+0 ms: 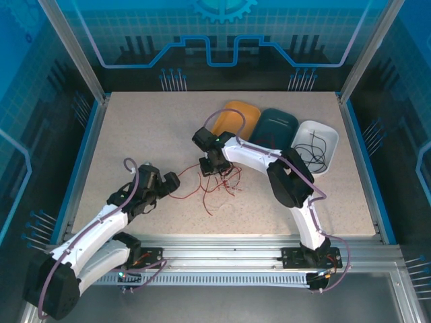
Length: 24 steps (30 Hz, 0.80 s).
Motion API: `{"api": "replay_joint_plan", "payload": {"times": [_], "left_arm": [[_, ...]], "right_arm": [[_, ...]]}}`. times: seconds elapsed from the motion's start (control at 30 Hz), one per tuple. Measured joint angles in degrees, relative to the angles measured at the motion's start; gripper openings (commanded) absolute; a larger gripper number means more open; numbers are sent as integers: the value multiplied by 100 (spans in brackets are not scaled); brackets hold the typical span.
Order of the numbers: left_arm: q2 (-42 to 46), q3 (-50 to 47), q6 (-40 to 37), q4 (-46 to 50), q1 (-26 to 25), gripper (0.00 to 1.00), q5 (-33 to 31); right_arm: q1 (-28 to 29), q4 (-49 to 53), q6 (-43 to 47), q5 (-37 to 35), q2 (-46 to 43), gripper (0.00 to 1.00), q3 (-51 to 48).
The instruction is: Untangle the cables
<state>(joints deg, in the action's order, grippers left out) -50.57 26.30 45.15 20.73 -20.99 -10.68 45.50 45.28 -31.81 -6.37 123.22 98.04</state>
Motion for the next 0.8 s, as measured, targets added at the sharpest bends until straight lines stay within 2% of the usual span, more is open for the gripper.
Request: {"api": "replay_joint_plan", "payload": {"times": [0.17, 0.23, 0.43, 0.53, 0.8], "left_arm": [[0, -24, 0, -2, 11, 99, 2], [0, -24, 0, 0, 15, 99, 7], [0, -35, 2, -2, 17, 99, 63], [0, -57, 4, -7, 17, 99, 111], [0, -103, -4, -46, 17, 99, 221]], "right_arm": [[-9, -155, -59, 155, 90, 39, -4], [-9, -271, -83, 240, 122, 35, -11], [11, -444, -111, 389, 400, 9, 15], [31, -385, -105, 365, 437, 1, 173], [234, -442, -74, 282, 170, 0, 310]]}}
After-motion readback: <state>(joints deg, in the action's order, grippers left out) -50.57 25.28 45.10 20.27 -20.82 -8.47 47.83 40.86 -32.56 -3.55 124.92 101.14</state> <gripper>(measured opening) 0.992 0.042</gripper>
